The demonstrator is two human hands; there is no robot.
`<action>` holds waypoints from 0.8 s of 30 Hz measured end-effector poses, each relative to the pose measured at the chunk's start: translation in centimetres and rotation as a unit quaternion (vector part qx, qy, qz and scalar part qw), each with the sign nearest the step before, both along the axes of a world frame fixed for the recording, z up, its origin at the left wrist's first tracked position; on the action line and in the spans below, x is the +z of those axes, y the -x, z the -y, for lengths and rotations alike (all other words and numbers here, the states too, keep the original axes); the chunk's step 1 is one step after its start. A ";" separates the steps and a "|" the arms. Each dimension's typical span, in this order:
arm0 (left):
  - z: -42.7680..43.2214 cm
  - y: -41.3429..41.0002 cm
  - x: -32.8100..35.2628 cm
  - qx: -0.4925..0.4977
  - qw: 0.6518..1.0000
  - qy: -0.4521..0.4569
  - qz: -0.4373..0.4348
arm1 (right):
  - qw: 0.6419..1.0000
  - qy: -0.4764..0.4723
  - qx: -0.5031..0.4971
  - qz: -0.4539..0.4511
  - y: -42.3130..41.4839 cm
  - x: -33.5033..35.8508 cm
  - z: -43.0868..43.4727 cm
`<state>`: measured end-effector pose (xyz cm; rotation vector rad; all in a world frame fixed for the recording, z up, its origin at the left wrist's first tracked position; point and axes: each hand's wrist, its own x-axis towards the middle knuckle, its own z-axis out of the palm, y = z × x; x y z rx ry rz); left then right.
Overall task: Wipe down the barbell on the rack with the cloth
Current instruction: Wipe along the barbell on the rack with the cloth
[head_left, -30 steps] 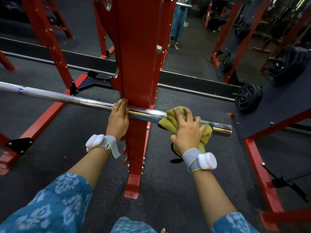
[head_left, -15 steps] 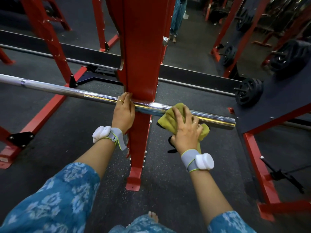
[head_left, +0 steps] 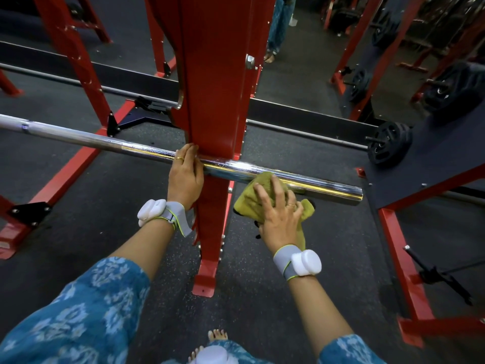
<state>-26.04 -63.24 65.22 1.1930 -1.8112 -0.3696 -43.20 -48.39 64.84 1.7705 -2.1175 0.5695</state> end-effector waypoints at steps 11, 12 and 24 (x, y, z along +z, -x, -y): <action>0.3 0.2 -0.5 0.016 0.999 0.042 -0.005 | 0.982 0.160 -0.014 0.099 1.7 2.3 -2.2; 0.3 0.3 -0.6 0.016 0.999 0.045 -0.006 | 0.978 0.181 -0.022 0.102 1.9 3.2 -1.7; 0.3 0.0 -0.7 0.013 0.999 0.050 0.010 | 0.981 -0.116 -0.155 0.027 4.8 5.8 2.1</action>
